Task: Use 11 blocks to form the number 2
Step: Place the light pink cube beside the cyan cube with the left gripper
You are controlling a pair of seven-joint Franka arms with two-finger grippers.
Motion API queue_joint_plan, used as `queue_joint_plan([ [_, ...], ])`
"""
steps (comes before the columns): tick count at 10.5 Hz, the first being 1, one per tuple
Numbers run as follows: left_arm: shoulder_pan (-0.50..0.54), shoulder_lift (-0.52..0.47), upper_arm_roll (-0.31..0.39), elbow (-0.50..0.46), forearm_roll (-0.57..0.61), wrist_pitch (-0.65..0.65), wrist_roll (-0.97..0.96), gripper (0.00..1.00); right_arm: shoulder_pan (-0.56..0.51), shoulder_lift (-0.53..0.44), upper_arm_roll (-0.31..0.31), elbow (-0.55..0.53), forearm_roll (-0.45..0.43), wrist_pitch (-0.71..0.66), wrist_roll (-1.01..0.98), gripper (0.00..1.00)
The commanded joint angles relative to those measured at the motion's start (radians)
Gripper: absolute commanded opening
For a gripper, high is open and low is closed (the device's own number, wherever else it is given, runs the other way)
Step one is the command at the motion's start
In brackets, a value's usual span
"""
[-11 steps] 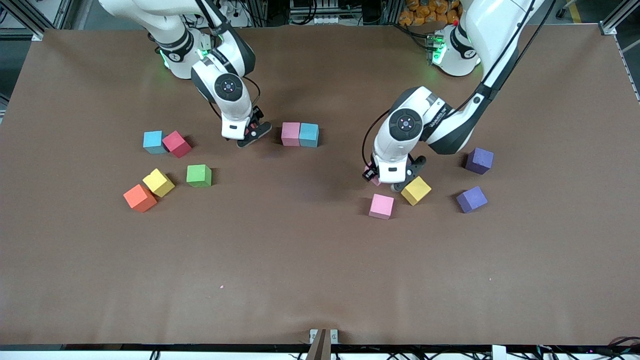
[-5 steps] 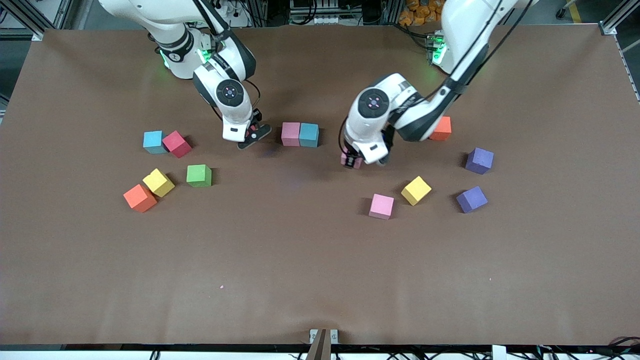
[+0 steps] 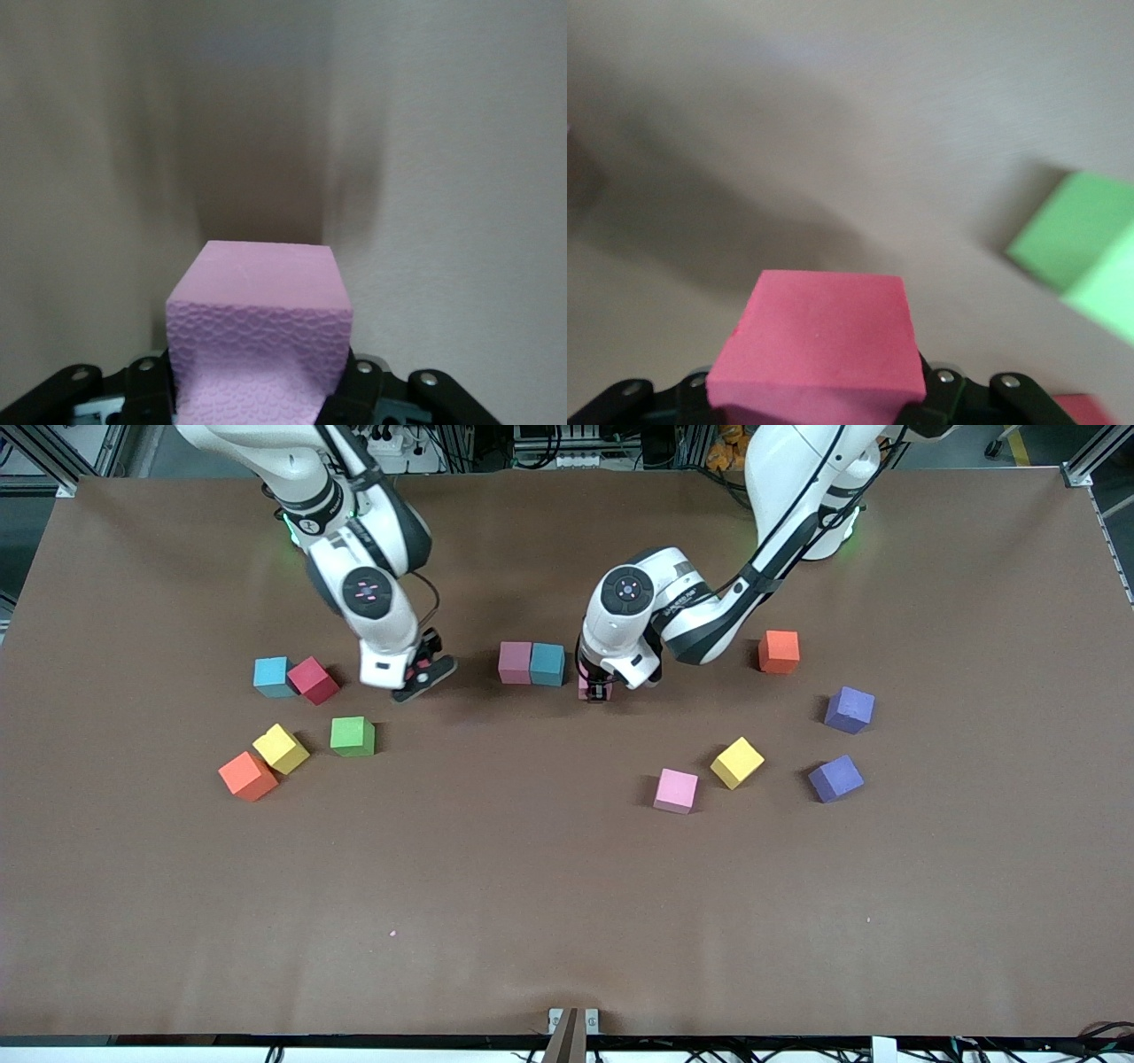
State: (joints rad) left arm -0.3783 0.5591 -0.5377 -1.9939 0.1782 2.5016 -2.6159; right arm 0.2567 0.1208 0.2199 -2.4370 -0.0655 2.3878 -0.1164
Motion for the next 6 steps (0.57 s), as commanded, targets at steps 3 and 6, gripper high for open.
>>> queue_joint_plan([
  [3, -0.088, 0.019, 0.016, -0.005, 0.26, 0.011, -0.301, 0.29, -0.062, -0.001, 0.009, 0.078, -0.01, -0.018, -0.091, 0.31],
  [6, -0.073, 0.039, 0.016, -0.003, 0.339, 0.011, -0.294, 0.29, -0.079, 0.054, 0.012, 0.159, -0.01, -0.019, -0.104, 0.31],
])
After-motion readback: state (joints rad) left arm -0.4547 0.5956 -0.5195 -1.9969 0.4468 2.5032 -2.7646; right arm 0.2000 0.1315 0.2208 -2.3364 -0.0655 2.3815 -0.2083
